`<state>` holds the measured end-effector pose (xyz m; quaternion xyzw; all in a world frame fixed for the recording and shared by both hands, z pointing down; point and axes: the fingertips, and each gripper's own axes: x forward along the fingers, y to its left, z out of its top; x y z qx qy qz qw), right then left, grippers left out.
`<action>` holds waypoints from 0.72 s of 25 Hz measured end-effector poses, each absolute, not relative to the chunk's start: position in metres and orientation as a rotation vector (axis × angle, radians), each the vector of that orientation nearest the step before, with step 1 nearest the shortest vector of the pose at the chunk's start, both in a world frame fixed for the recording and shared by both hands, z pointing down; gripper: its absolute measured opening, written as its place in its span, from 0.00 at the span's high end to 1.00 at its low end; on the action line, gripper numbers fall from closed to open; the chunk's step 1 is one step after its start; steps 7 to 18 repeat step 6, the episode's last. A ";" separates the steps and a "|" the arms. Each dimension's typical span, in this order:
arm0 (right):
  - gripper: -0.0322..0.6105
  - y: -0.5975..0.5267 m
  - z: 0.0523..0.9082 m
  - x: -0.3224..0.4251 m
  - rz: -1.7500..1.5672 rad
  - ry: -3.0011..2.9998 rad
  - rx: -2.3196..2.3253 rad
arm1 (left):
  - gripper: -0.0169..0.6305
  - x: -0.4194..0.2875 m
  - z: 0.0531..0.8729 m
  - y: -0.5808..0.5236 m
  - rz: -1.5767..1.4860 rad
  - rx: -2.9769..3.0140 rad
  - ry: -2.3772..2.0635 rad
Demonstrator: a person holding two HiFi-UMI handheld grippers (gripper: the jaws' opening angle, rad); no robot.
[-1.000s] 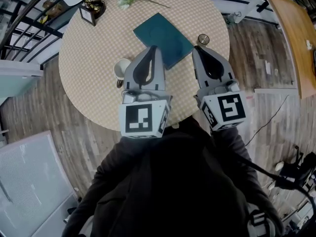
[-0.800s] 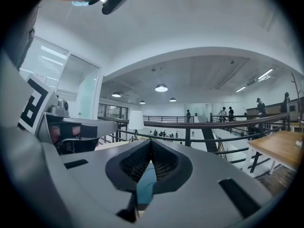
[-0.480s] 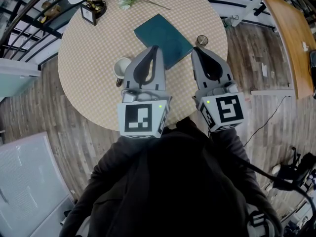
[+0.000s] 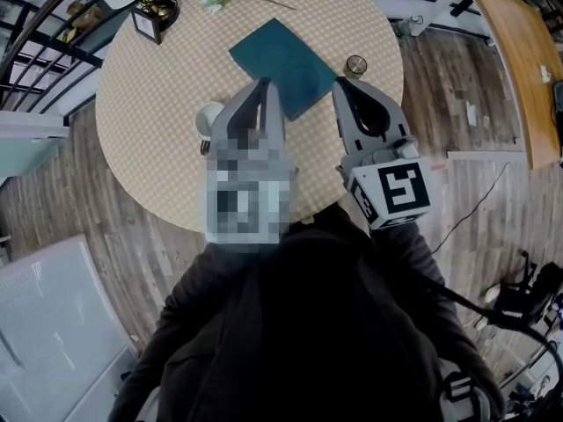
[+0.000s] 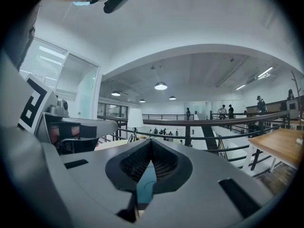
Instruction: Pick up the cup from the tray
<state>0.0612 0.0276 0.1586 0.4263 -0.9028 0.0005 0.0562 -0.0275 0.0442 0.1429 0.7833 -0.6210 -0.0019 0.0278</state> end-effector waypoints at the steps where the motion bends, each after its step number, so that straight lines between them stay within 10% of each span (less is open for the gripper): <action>1: 0.94 0.026 0.160 0.062 0.004 -2.739 1.291 | 0.96 -0.027 0.144 0.042 -0.004 2.416 -1.918; 18: 0.94 0.017 0.166 0.065 0.013 -2.736 1.284 | 0.96 -0.023 0.150 0.034 0.002 2.409 -1.920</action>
